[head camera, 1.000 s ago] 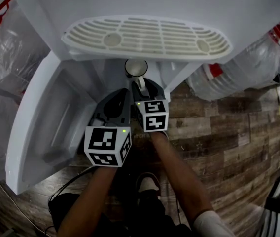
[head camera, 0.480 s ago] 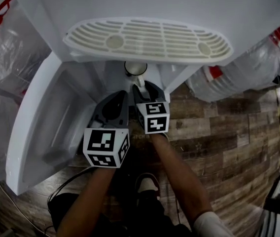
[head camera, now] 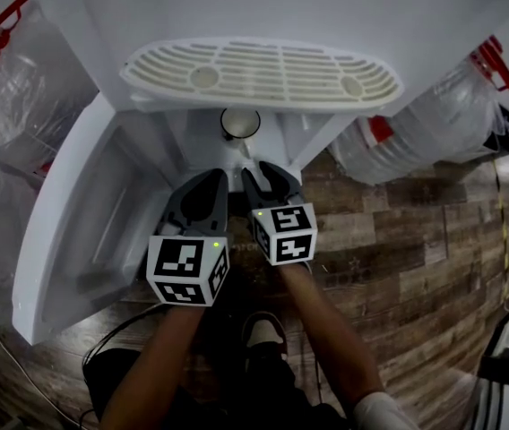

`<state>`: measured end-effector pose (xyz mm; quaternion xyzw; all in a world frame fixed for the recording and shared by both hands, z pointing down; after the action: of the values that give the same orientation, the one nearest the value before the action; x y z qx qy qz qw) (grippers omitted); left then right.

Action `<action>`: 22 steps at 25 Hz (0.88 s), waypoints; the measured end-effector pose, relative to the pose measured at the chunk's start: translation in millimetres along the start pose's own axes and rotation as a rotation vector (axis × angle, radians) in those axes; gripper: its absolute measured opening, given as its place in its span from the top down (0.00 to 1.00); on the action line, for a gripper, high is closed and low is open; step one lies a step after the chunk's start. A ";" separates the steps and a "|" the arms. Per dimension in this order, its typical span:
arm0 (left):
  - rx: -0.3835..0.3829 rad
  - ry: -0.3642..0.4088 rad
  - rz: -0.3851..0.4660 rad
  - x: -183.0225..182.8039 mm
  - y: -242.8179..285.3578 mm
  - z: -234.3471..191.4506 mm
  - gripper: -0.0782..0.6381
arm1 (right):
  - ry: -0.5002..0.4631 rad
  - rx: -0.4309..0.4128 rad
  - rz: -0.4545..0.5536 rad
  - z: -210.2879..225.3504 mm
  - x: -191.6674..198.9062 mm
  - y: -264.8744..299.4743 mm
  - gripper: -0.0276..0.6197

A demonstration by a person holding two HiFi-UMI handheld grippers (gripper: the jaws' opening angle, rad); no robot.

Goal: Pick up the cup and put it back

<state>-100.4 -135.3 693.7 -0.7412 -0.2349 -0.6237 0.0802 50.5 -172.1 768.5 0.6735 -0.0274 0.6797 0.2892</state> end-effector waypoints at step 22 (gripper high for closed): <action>0.070 0.084 0.038 -27.1 -29.1 25.3 0.88 | -0.024 -0.026 0.105 -18.7 -53.1 -93.2 0.92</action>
<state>-94.0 -106.1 657.2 -0.7156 -0.2387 -0.6439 0.1277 69.8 -105.6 684.6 0.6752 -0.0750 0.6856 0.2616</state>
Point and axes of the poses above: the fingertips, and each gripper's own axes: y forward along the fingers, z to its right, x out of its underside, the point moved 10 cm from there along -y, backward along the fingers, and after that the axes turned 4 degrees about z, right-handed, at the moved point
